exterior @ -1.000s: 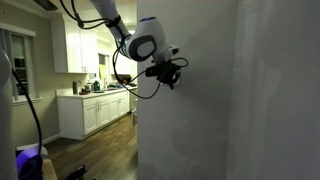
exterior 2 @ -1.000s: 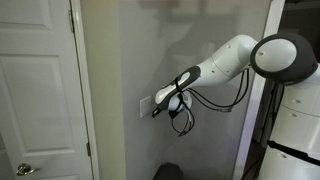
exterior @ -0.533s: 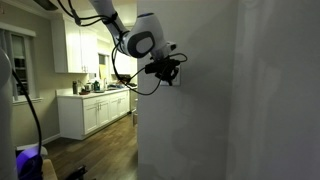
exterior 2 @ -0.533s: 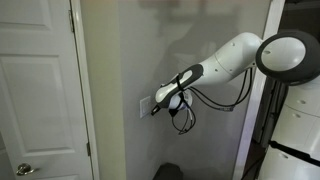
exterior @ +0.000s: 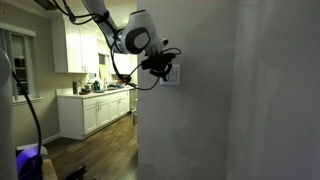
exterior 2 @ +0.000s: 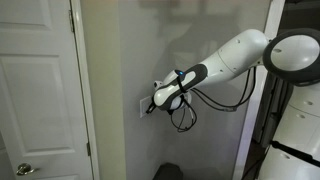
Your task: Turn off the kitchen light
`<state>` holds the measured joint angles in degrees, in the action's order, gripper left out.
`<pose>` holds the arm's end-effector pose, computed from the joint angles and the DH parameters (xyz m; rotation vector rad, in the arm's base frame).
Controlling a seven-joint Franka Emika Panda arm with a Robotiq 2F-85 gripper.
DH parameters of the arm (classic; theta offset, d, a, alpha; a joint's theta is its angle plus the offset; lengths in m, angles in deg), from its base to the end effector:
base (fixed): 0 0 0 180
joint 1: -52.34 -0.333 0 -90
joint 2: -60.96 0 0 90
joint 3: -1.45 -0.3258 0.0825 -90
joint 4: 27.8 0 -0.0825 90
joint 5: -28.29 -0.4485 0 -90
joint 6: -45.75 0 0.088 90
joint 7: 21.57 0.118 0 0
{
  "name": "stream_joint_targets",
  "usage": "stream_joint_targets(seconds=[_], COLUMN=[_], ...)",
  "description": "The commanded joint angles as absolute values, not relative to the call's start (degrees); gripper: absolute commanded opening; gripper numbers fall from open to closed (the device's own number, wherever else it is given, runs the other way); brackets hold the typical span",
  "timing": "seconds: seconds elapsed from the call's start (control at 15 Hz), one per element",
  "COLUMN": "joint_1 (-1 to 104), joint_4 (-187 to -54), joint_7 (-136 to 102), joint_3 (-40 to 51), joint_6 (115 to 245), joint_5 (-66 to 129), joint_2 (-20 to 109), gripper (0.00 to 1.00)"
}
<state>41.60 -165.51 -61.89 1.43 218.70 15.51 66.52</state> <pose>0.5737 0.0926 0.3923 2.7076 0.9582 1.0672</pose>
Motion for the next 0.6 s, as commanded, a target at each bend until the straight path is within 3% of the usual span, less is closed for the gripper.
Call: stream_joint_targets(seconds=[0.0, 0.53], joint_1=[43.7, 44.7], joint_4=[-166.5, -163.1], joint_7=[-56.8, -48.8], joint_3=[-0.1, -0.8], joint_6=[218.2, 218.7], joint_5=[22.1, 31.7], joint_2=[68.2, 65.7], gripper=[0.0, 0.0])
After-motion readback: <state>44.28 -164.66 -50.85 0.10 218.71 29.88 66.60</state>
